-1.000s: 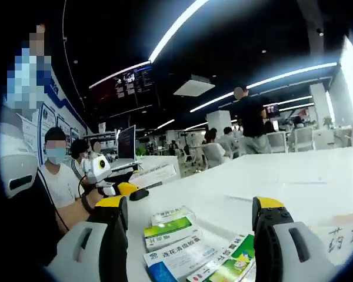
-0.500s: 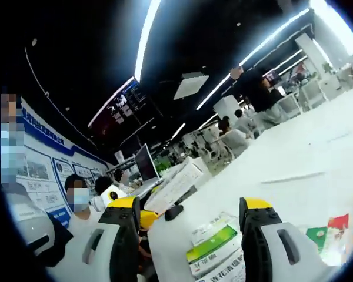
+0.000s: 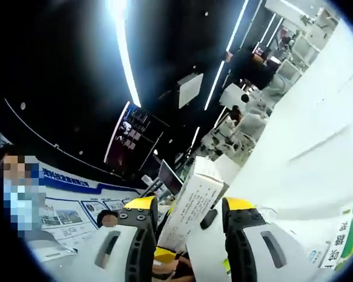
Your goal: Arrange the small medicine boxes into an aligned row inside the storage area until every box is upright, visible, and separated from the surrounding clutter.
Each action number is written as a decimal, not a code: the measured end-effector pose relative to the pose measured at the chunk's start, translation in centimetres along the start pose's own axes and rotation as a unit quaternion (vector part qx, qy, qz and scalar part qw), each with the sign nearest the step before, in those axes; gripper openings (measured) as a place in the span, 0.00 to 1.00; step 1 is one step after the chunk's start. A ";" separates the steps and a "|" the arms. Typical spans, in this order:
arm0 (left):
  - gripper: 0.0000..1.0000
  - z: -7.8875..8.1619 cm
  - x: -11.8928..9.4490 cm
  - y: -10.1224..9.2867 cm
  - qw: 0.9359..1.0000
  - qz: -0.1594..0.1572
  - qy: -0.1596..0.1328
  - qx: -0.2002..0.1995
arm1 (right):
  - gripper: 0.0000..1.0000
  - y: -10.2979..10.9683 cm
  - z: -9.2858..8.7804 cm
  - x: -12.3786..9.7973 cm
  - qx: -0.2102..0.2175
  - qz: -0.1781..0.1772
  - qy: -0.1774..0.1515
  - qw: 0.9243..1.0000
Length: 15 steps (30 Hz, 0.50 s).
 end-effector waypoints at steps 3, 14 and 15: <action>0.46 0.1 0.2 -0.3 1.000 -0.006 -0.002 0.003 | 0.28 0.3 0.0 -0.2 0.011 0.004 -0.001 1.000; 0.48 -0.1 0.4 -0.6 1.000 -0.018 0.000 0.013 | 0.20 1.3 0.0 -0.7 0.028 0.022 -0.007 0.999; 0.48 -0.1 0.4 -0.7 1.000 -0.021 0.002 0.012 | 0.19 1.3 0.1 -0.8 0.026 0.021 -0.008 0.999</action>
Point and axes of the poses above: the point that each gripper's makers call its tool centre point, and the gripper's own axes: x roughly forward along the fingers, y roughly to its left, z roughly out of its top, the point moved 4 cm from there along -x, roughly backward along the fingers, and after that the axes turned 5 degrees about -z, right-handed, at the moved point
